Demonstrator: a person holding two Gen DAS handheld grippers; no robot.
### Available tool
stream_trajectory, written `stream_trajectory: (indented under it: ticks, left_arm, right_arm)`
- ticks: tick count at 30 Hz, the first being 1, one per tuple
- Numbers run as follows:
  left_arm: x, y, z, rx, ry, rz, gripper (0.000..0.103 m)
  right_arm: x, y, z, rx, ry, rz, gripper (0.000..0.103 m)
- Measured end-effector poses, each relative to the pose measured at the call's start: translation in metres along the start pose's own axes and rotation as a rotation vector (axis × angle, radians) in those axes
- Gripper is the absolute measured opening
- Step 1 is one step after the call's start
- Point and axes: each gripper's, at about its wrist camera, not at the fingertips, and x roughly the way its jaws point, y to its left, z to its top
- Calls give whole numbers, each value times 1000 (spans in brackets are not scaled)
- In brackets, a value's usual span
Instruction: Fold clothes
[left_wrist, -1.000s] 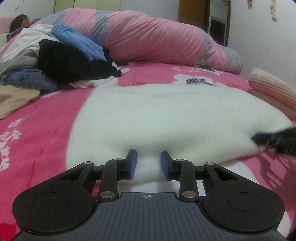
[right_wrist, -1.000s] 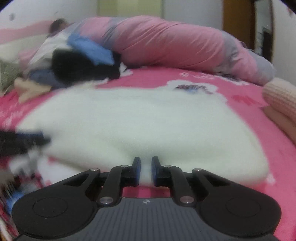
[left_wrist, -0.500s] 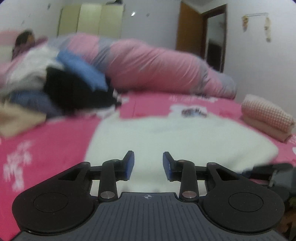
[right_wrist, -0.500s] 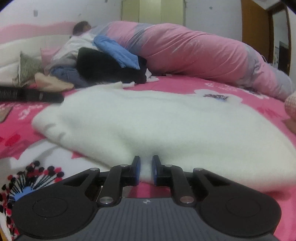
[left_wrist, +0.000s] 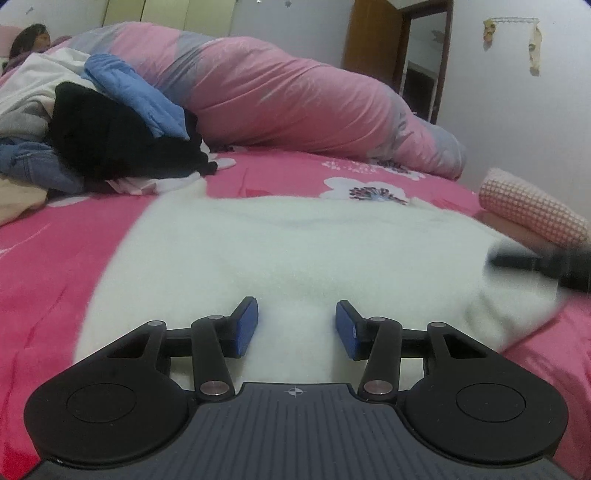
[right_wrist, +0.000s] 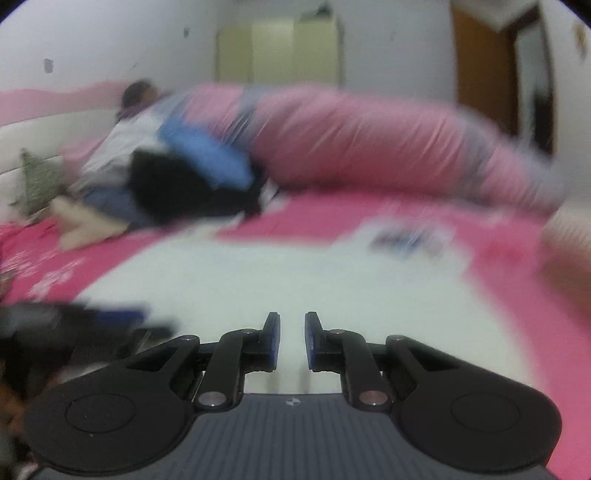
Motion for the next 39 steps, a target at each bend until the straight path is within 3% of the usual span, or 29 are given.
stream_trajectory:
  ticks: [2, 4, 6, 8, 13, 15, 18, 21, 26, 28, 30, 31, 34, 39]
  left_arm:
    - [0, -1, 0, 6, -3, 4, 47]
    - [-1, -1, -1, 3, -6, 3, 47]
    - [0, 0, -1, 2, -8, 1, 47]
    - [0, 0, -1, 1, -8, 0, 47]
    - [0, 0, -1, 1, -9, 1, 47]
    - [0, 0, -1, 1, -10, 2, 47]
    - [0, -2, 1, 10, 1, 9, 47]
    - [-9, -10, 14, 38, 5, 55, 48]
    - [-18, -15, 46, 41, -78, 75, 52]
    - [-2, -10, 50, 29, -36, 115, 55]
    - [23, 2, 40, -8, 57, 161, 56]
    - [27, 7, 33, -25, 58, 156, 56]
    - [31, 11, 22, -23, 62, 161, 56]
    - [29, 9, 20, -14, 54, 164, 57]
  right_arm:
    - [5, -7, 3, -13, -1, -58, 18]
    - [35, -15, -20, -29, 151, -63, 26]
    - [36, -19, -43, -48, 78, -41, 26]
    - [30, -20, -24, -40, 86, -57, 26]
    - [7, -24, 17, -25, -12, -143, 27]
    - [19, -37, 8, -16, 33, -199, 29]
    - [46, -54, -39, -50, 101, -187, 31]
    - [45, -56, -23, -12, 152, -184, 32]
    - [47, -52, -32, -34, 124, -189, 32]
    - [46, -52, -32, -33, 121, -189, 32]
    - [45, -55, -34, -28, 122, -186, 32]
    - [44, -56, -34, -26, 123, -184, 32]
    - [46, -62, -21, -4, 167, -163, 32]
    - [37, -76, 27, 21, 51, -187, 33]
